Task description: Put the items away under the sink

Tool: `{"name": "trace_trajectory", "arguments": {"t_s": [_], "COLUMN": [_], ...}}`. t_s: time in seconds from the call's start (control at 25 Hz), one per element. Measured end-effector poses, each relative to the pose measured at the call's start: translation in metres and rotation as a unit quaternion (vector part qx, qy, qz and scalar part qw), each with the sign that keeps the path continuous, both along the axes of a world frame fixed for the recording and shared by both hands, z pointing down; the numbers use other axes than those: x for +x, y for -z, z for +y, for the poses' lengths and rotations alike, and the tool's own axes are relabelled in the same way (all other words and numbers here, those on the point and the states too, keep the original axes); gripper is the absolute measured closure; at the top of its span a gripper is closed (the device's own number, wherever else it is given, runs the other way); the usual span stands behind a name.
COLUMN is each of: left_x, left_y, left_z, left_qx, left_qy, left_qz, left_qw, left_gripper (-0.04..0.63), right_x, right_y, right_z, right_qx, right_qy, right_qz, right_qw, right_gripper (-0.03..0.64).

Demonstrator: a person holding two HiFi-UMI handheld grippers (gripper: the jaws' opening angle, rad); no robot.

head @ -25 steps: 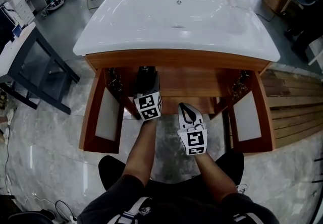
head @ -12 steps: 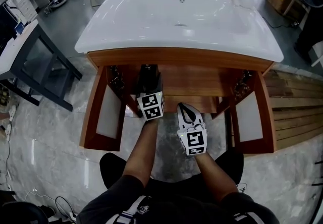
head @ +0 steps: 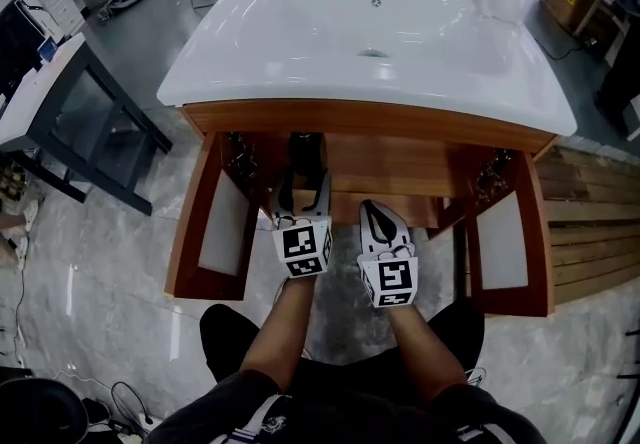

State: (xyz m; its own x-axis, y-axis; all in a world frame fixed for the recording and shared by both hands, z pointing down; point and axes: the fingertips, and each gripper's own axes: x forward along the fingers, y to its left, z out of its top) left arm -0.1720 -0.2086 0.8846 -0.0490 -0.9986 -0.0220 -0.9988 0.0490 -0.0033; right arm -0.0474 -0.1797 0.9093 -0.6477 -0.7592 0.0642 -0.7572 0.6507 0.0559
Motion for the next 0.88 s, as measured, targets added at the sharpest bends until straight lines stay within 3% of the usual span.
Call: {"name": "trace_trajectory", "arguments": {"t_s": [0.16, 0.28, 0.44, 0.56, 0.72, 0.88], "left_x": [0.007, 0.012, 0.021, 0.025, 0.040, 0.055], "left_y": [0.014, 0.026, 0.062, 0.101, 0.172, 0.249], "left_z": [0.022, 0.035, 0.050, 0.060, 0.074, 0.084], "left_qx": [0.012, -0.003, -0.026, -0.043, -0.050, -0.054], "left_qy": [0.006, -0.002, -0.037, -0.051, -0.083, -0.111], "left_qz": [-0.008, -0.015, -0.016, 0.003, 0.020, 0.013], "left_qw": [0.9999, 0.9999, 0.9988, 0.9978, 0.9951, 0.9922], "left_gripper": [0.415, 0.588, 0.588, 0.589, 0.589, 0.588], "right_x": [0.003, 0.006, 0.004, 0.004, 0.010, 0.017], "right_y": [0.006, 0.022, 0.076, 0.127, 0.199, 0.280], "right_z": [-0.015, -0.019, -0.007, 0.005, 0.021, 0.032], "right_qx": [-0.006, -0.025, -0.046, -0.049, -0.066, -0.060], "right_qy": [-0.021, -0.034, -0.037, -0.031, -0.030, -0.047], "right_qz": [0.006, 0.008, 0.014, 0.030, 0.034, 0.032], "right_qw": [1.000, 0.999, 0.998, 0.998, 0.997, 0.997], "right_gripper": [0.592, 0.592, 0.592, 0.592, 0.592, 0.592]}}
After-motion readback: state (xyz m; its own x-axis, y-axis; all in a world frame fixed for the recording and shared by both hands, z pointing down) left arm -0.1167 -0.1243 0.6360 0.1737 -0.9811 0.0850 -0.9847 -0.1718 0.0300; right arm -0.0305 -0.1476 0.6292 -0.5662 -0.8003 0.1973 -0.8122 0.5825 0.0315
